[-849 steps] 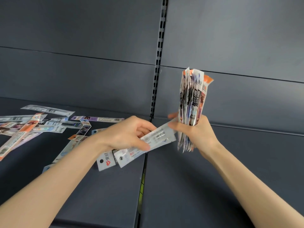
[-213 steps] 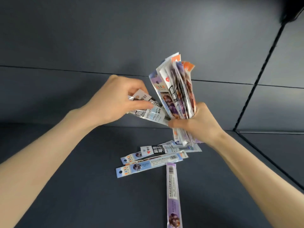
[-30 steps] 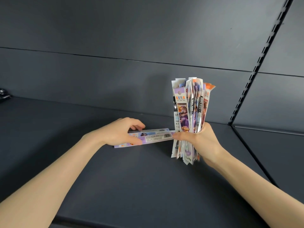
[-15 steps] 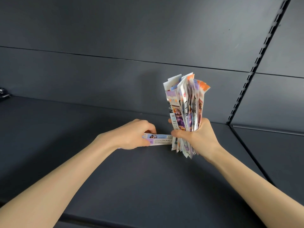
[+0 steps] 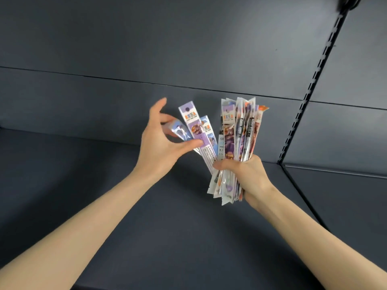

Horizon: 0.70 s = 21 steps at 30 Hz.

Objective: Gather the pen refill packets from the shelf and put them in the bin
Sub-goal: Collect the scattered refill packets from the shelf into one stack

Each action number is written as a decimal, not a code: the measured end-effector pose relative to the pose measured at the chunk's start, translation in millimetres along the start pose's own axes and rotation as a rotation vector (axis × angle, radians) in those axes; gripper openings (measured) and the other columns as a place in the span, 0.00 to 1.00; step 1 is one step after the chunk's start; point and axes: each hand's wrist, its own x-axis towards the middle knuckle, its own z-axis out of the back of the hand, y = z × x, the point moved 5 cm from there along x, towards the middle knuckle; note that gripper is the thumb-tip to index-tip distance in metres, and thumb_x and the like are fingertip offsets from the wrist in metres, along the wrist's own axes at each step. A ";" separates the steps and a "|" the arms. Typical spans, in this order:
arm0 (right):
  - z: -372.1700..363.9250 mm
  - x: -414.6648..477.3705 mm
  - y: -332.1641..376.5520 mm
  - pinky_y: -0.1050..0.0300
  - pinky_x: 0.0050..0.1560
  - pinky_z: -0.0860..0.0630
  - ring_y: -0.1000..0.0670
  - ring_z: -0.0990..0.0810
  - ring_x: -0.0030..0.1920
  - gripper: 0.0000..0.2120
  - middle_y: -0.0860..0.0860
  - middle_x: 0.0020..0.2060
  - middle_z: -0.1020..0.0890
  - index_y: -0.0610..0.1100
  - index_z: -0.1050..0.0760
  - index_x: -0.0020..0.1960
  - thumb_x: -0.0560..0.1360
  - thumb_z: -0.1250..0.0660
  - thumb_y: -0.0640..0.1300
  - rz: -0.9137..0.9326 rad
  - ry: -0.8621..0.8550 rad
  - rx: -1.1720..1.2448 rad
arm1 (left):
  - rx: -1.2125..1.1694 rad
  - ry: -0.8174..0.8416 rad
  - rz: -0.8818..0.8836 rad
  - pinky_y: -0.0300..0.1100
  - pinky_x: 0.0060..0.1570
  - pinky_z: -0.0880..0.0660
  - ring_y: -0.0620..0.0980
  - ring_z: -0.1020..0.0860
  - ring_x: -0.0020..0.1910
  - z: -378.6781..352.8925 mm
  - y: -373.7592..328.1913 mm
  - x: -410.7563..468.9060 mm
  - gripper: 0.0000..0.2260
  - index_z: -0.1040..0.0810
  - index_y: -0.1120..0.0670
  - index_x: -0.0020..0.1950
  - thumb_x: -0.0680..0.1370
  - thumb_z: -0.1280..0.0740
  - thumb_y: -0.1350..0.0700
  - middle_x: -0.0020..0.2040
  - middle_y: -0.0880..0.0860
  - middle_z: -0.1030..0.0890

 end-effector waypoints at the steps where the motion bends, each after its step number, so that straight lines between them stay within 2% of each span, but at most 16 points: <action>1: -1.8 0.0 -1.4 0.49 0.47 0.20 0.44 0.17 0.47 0.17 0.46 0.47 0.16 0.43 0.21 0.54 0.67 0.27 0.34 -0.018 0.014 0.054 | -0.176 0.015 0.132 0.39 0.51 0.22 0.41 0.19 0.48 -6.3 6.9 -3.0 0.40 0.37 0.51 0.70 0.62 0.20 0.55 0.51 0.45 0.20; 3: -7.1 -0.1 -5.7 0.51 0.41 0.20 0.44 0.17 0.44 0.16 0.46 0.44 0.16 0.43 0.22 0.53 0.66 0.27 0.35 -0.054 0.052 0.124 | -0.445 0.097 0.296 0.47 0.50 0.20 0.46 0.17 0.49 -22.2 11.9 -11.0 0.29 0.31 0.55 0.67 0.69 0.25 0.59 0.51 0.50 0.16; 5: -10.2 -0.5 -10.3 0.45 0.47 0.19 0.43 0.17 0.45 0.20 0.44 0.44 0.17 0.42 0.22 0.54 0.62 0.25 0.39 -0.087 0.076 0.152 | -0.492 0.186 0.270 0.45 0.47 0.19 0.49 0.16 0.48 -31.9 5.2 -13.8 0.13 0.23 0.57 0.59 0.74 0.31 0.61 0.49 0.51 0.15; 6: -10.2 -0.2 -11.7 0.43 0.51 0.20 0.42 0.17 0.45 0.22 0.44 0.45 0.17 0.42 0.22 0.54 0.60 0.26 0.40 -0.094 0.079 0.158 | -0.460 0.202 0.232 0.43 0.45 0.19 0.48 0.16 0.47 -33.3 2.2 -12.4 0.09 0.20 0.56 0.55 0.76 0.32 0.61 0.48 0.51 0.15; 8: -8.5 0.4 -13.1 0.41 0.53 0.20 0.42 0.16 0.46 0.23 0.43 0.46 0.16 0.42 0.21 0.54 0.59 0.27 0.40 -0.092 0.089 0.155 | -0.400 0.209 0.191 0.44 0.45 0.19 0.48 0.16 0.46 -32.8 2.5 -7.5 0.07 0.19 0.57 0.52 0.76 0.33 0.62 0.48 0.51 0.15; 10: -7.3 1.0 -13.2 0.42 0.52 0.20 0.42 0.16 0.47 0.22 0.44 0.46 0.15 0.42 0.21 0.53 0.59 0.27 0.40 -0.080 0.113 0.150 | -0.362 0.243 0.208 0.45 0.49 0.20 0.48 0.16 0.47 -32.8 6.6 -4.7 0.06 0.19 0.56 0.51 0.76 0.33 0.60 0.48 0.51 0.15; 14: -10.6 0.5 -12.7 0.45 0.48 0.19 0.42 0.15 0.45 0.17 0.44 0.44 0.14 0.41 0.19 0.49 0.60 0.28 0.37 -0.051 0.177 0.154 | -0.286 0.368 0.210 0.34 0.50 0.23 0.43 0.19 0.51 -41.3 10.0 -10.3 0.07 0.20 0.48 0.50 0.79 0.37 0.55 0.50 0.48 0.16; 17: -12.0 -0.2 -10.5 0.47 0.48 0.19 0.43 0.15 0.45 0.15 0.45 0.44 0.14 0.42 0.19 0.48 0.61 0.28 0.36 -0.036 0.188 0.177 | -0.225 0.290 0.145 0.34 0.46 0.24 0.46 0.19 0.49 -37.6 6.9 -8.4 0.06 0.21 0.52 0.51 0.79 0.37 0.55 0.48 0.53 0.17; 19: -9.1 1.0 -8.4 0.46 0.48 0.19 0.42 0.15 0.46 0.12 0.44 0.44 0.14 0.41 0.19 0.46 0.62 0.29 0.34 -0.024 0.176 0.201 | -0.266 0.242 0.122 0.31 0.42 0.24 0.42 0.18 0.45 -31.6 4.8 -5.1 0.06 0.20 0.54 0.53 0.78 0.35 0.58 0.44 0.49 0.16; 21: -7.9 1.5 -6.8 0.47 0.45 0.19 0.42 0.15 0.45 0.11 0.44 0.43 0.14 0.42 0.19 0.44 0.65 0.29 0.31 -0.012 0.168 0.210 | -0.288 0.203 0.125 0.32 0.43 0.23 0.42 0.17 0.46 -27.1 7.7 -3.0 0.07 0.19 0.55 0.53 0.76 0.32 0.60 0.46 0.48 0.16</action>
